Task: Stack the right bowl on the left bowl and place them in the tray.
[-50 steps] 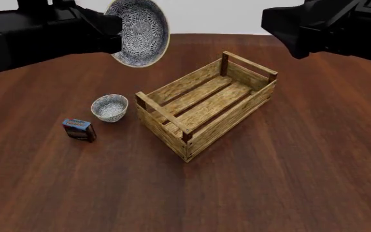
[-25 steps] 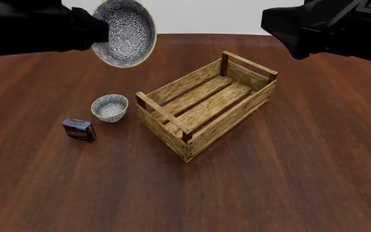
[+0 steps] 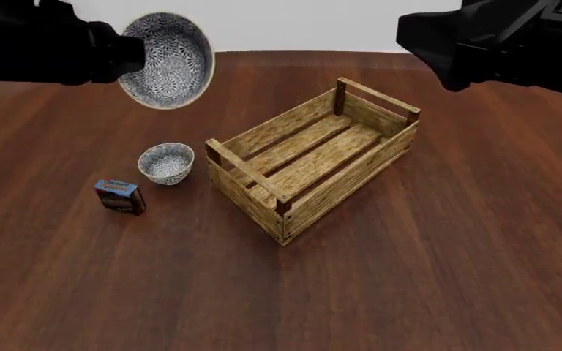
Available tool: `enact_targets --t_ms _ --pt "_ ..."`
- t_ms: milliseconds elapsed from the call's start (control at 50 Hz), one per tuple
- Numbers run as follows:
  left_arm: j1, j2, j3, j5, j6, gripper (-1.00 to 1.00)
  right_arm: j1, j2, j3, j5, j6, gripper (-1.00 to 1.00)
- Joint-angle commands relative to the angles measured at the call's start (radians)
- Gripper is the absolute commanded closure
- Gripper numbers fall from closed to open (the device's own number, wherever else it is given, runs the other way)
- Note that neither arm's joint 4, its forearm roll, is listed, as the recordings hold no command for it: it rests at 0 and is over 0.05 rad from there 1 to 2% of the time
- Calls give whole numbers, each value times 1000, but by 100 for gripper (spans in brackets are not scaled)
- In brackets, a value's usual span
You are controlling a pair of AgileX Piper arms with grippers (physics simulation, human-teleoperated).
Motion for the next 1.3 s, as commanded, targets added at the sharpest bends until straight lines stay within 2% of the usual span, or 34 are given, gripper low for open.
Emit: enact_targets --t_ms 20,460,680,880,1200,1300 --pt "43 18 0 33 -44 100 0 -1 1 0 0 -100" --pt "114 79 -18 2 -116 100 -1 0 1 0 0 -100" --pt "146 127 13 -72 -188 100 1 2 1 0 -1 -100" --pt "169 179 31 -128 -219 100 0 4 3 -3 -3 -100" --pt "200 246 74 -208 -238 100 2 8 5 -5 -4 -100" --pt "209 255 81 -224 -225 100 3 12 5 -8 -5 -100"
